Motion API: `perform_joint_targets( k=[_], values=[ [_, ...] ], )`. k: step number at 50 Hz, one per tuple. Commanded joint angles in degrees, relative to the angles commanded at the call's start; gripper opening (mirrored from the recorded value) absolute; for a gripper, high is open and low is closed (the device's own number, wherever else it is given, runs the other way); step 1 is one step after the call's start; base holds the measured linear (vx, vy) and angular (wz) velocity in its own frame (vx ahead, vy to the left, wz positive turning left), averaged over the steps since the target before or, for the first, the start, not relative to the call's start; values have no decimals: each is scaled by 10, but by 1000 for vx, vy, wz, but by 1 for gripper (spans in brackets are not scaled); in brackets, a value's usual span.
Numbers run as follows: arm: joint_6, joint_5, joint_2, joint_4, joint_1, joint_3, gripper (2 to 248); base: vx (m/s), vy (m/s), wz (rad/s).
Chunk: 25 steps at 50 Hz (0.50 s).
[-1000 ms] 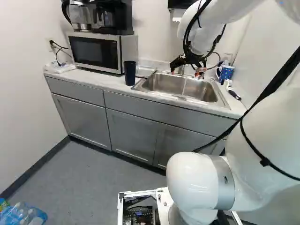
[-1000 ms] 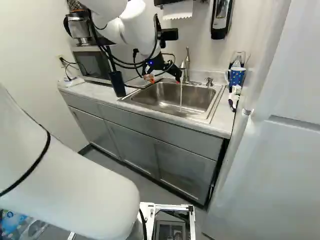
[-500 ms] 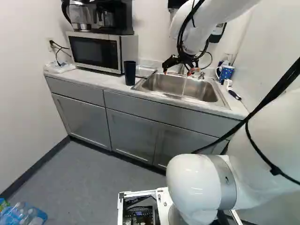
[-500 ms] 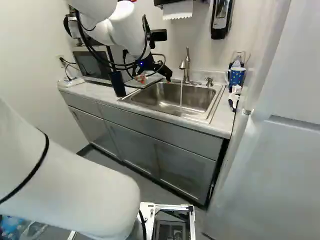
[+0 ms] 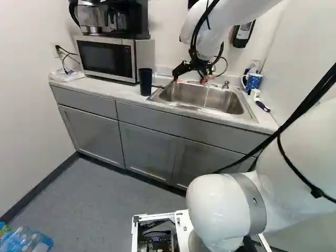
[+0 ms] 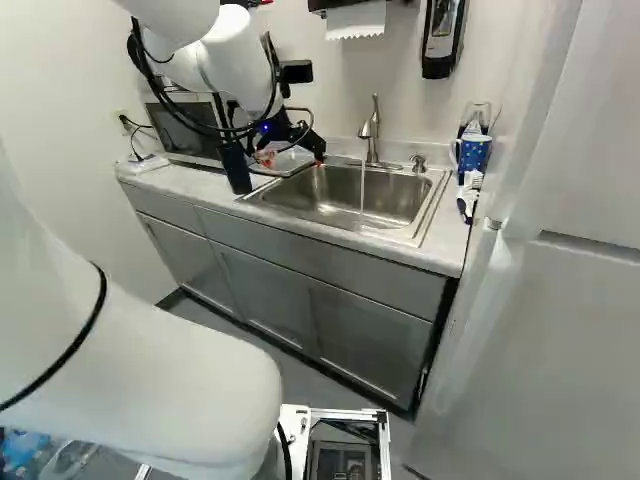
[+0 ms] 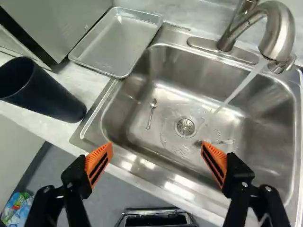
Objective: Rinse the cup and place it in the tray
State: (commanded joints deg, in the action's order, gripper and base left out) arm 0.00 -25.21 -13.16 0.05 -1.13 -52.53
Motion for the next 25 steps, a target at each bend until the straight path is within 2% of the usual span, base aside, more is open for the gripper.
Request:
perform_joint_targets(
  k=[25],
  values=[
    [0,0,12,0,54,-11,247,0,0,0]
  ],
)
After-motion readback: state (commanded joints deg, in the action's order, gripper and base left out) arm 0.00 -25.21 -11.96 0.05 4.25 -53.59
